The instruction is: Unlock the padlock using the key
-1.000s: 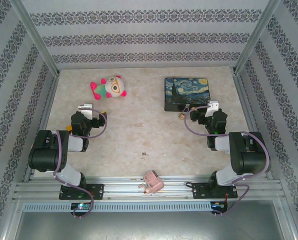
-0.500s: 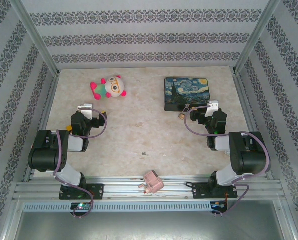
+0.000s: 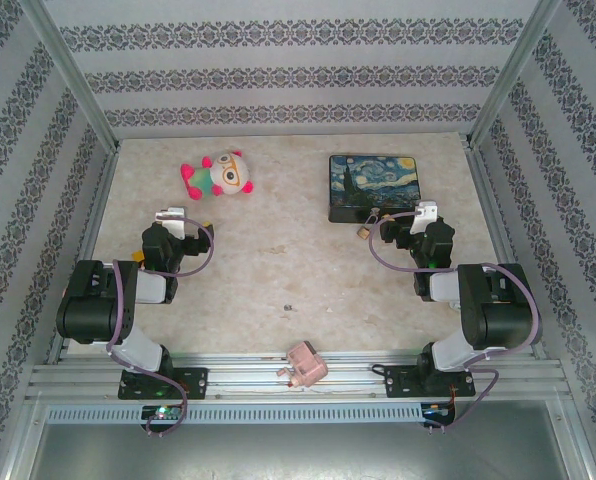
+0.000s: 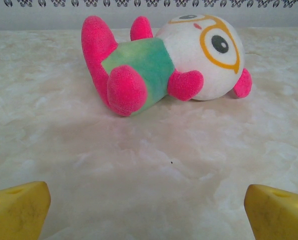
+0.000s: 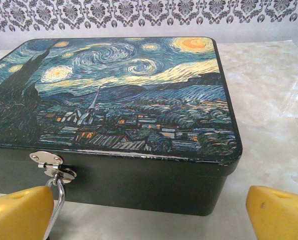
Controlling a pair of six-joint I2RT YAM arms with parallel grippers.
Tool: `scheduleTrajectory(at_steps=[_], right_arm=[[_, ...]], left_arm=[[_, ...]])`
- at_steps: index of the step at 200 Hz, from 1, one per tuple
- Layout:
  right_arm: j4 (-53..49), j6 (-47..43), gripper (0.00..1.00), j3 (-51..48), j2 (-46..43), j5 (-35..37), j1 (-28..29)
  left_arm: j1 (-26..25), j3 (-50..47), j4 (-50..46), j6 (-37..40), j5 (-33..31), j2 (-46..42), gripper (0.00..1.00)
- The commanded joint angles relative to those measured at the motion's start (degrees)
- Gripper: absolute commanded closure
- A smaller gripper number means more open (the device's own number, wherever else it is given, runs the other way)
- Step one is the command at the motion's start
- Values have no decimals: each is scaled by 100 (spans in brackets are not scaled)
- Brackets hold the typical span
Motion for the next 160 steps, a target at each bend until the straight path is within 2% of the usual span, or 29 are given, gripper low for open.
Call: scheduleTrajectory(at_steps=[1, 107, 160], right_arm=[[61, -50, 2, 47, -30, -108, -35], [99, -44, 2, -5, -101, -84, -35], [-465, 48, 2, 18, -736, 214, -44]], left_arm=[[55, 56, -5, -33, 20, 19, 1], [60, 45, 4, -52, 21, -5, 1], [60, 173, -1134, -146, -306, -1123, 1]])
